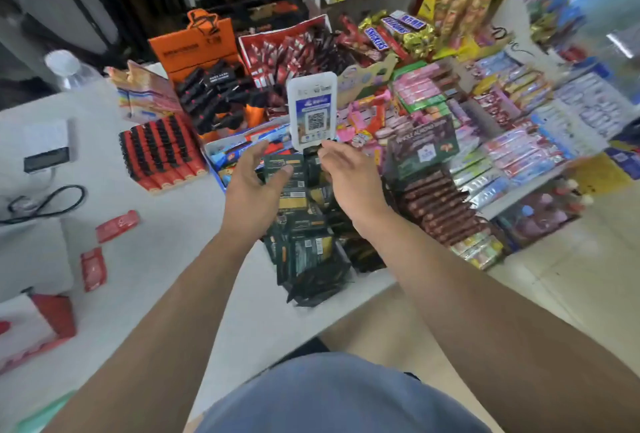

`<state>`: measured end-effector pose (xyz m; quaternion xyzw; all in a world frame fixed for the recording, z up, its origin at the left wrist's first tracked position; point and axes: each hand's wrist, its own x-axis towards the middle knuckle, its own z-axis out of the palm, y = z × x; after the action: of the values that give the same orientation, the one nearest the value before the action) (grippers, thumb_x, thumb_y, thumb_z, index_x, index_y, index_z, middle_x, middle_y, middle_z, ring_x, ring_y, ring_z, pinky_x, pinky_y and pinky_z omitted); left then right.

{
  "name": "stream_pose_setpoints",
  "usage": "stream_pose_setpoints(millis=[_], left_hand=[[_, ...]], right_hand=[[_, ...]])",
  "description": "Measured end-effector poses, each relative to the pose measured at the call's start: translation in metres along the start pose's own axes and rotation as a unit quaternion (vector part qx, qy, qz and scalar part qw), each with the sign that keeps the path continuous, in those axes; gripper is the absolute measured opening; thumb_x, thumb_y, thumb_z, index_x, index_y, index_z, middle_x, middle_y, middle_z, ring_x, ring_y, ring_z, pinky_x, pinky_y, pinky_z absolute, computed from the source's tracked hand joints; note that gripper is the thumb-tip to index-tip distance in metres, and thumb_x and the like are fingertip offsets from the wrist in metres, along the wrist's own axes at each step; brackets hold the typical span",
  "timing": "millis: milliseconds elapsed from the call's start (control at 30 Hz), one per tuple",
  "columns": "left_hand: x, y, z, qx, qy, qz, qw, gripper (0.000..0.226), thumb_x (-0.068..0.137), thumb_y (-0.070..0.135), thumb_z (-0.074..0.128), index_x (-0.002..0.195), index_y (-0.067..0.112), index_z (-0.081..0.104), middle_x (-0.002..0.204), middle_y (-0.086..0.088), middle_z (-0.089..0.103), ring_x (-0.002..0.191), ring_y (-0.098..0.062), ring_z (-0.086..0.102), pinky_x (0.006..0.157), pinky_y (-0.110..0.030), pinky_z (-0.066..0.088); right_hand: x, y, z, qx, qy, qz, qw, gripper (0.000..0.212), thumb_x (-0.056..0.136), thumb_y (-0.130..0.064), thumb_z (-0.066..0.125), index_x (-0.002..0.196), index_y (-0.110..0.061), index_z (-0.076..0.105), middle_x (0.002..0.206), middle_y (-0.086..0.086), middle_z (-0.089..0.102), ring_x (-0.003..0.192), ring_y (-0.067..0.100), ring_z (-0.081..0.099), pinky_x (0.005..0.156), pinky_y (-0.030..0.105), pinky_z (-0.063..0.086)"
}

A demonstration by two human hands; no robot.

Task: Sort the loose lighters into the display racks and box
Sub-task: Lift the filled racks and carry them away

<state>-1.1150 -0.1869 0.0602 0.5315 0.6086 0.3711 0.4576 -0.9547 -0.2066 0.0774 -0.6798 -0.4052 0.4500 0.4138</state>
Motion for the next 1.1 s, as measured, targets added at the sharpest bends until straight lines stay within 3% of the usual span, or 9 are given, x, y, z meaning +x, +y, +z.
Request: stream_pose_setpoints(millis=[100,267,367,500,567,667,833,1033,1100], left_hand=[[-0.030,0.028,0.053,0.028,-0.081,0.041,0.996,0.048,0.098,0.034,0.068,0.142,0.030,0.051,0.140,0.016,0.053,0.134,-0.006,0.048,0.109,-0.032,0.042],[-0.095,0.061,0.153,0.081,-0.207,0.094,0.971,0.047,0.099,0.038,0.066,0.143,0.032,0.050,0.142,0.013,0.054,0.130,-0.009,0.051,0.109,-0.033,0.042],[-0.140,0.071,0.214,0.103,-0.260,0.107,0.954,0.047,0.098,0.035,0.067,0.142,0.029,0.052,0.136,0.014,0.054,0.119,-0.003,0.051,0.100,-0.025,0.042],[-0.200,0.073,0.294,0.090,-0.330,0.103,0.934,0.044,0.095,0.017,0.071,0.137,0.014,0.058,0.132,0.001,0.062,0.124,-0.012,0.057,0.093,-0.009,0.044],[-0.226,0.072,0.329,0.084,-0.369,0.099,0.920,0.044,0.091,0.020,0.075,0.133,0.015,0.061,0.127,0.003,0.065,0.120,-0.012,0.059,0.102,-0.024,0.050],[-0.260,0.071,0.372,0.084,-0.411,0.111,0.901,0.034,0.091,0.016,0.075,0.122,0.024,0.063,0.117,0.012,0.066,0.122,-0.015,0.059,0.109,-0.040,0.047],[-0.289,0.072,0.411,0.107,-0.455,0.124,0.875,0.033,0.093,0.009,0.073,0.119,0.026,0.062,0.118,0.022,0.059,0.125,-0.017,0.058,0.108,-0.034,0.045],[-0.276,0.067,0.446,0.137,-0.466,0.107,0.868,0.036,0.094,0.018,0.073,0.119,0.040,0.060,0.130,0.012,0.061,0.128,-0.011,0.054,0.110,-0.034,0.043],[-0.263,0.062,0.457,0.149,-0.459,0.088,0.872,0.038,0.094,0.020,0.072,0.129,0.033,0.060,0.135,0.010,0.060,0.131,-0.012,0.052,0.111,-0.037,0.043]], right_hand=[[-0.027,0.020,-0.073,0.045,0.057,0.008,0.997,0.017,0.101,-0.031,0.063,0.116,-0.034,0.070,0.122,-0.007,0.071,0.111,0.010,0.067,0.100,0.034,0.055],[-0.096,0.092,-0.194,0.094,0.192,0.040,0.976,0.008,0.093,-0.042,0.068,0.098,-0.042,0.074,0.106,-0.001,0.076,0.098,0.025,0.073,0.096,0.048,0.057],[-0.149,0.138,-0.254,0.120,0.260,0.072,0.955,0.007,0.094,-0.034,0.067,0.094,-0.035,0.074,0.097,-0.006,0.077,0.088,0.017,0.072,0.085,0.040,0.058],[-0.219,0.200,-0.315,0.124,0.318,0.125,0.932,0.015,0.084,-0.042,0.066,0.095,-0.037,0.075,0.095,-0.008,0.078,0.089,0.016,0.074,0.090,0.048,0.059],[-0.249,0.230,-0.338,0.137,0.349,0.153,0.915,0.017,0.080,-0.048,0.067,0.093,-0.040,0.076,0.093,-0.012,0.077,0.094,0.017,0.073,0.094,0.052,0.056],[-0.287,0.266,-0.363,0.168,0.384,0.189,0.888,0.044,0.066,-0.059,0.065,0.098,-0.033,0.075,0.096,-0.008,0.076,0.095,0.017,0.072,0.095,0.052,0.055],[-0.319,0.295,-0.392,0.182,0.420,0.229,0.859,0.028,0.076,-0.051,0.067,0.098,-0.035,0.073,0.098,-0.008,0.076,0.097,0.016,0.071,0.097,0.051,0.054],[-0.298,0.296,-0.441,0.128,0.406,0.238,0.873,0.042,0.095,-0.040,0.065,0.134,-0.028,0.061,0.116,-0.008,0.070,0.107,0.017,0.067,0.098,0.039,0.053],[-0.279,0.291,-0.467,0.111,0.398,0.227,0.882,0.045,0.096,-0.040,0.064,0.138,-0.028,0.058,0.121,-0.008,0.068,0.111,0.016,0.064,0.094,0.033,0.049]])
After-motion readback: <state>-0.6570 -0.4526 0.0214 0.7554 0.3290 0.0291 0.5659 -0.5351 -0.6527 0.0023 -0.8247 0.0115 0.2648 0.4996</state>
